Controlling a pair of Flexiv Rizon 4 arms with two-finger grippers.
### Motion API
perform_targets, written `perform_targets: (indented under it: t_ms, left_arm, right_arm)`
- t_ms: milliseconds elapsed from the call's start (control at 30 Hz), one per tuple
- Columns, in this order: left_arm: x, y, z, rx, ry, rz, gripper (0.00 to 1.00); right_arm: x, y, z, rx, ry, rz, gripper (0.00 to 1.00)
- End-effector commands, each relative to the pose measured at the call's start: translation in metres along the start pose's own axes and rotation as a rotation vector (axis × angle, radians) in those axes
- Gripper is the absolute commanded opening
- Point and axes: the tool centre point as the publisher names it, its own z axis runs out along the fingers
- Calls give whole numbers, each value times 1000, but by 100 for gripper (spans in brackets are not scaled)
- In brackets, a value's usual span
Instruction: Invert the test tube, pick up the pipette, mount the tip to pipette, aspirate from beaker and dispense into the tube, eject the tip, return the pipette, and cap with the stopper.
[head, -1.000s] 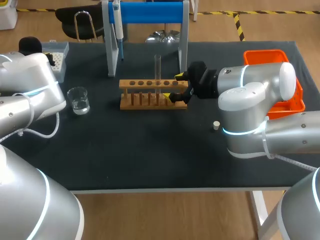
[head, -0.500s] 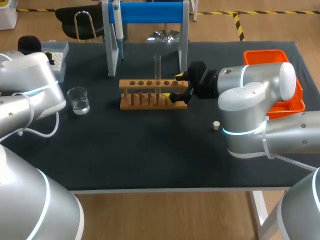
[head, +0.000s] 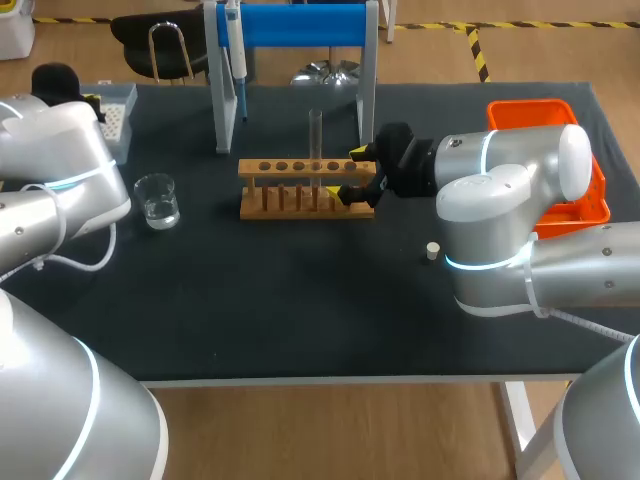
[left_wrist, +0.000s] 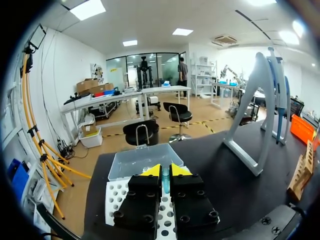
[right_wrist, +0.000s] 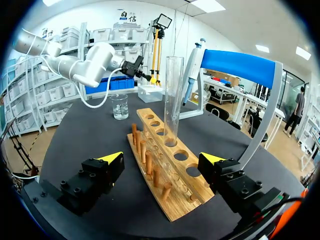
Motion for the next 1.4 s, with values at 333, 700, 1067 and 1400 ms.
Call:
perform_targets:
  t_ms: [333,700,1067,1400]
  left_arm:
    - [1,-17,-11,23,-13,20,0]
    - [2,-34,-21,42,-25,45,0]
    - [18,-54,-50,48,10,88,0]
    - [65,-63,-107,35,137,148,0]
  right_arm:
    - [1,0,0,-1,-2,0,100]
    - [1,0,0,-1,-2,0,100]
    - [1,0,0,-1,-2,0,100]
    - [1,0,0,-1,-2,0,100]
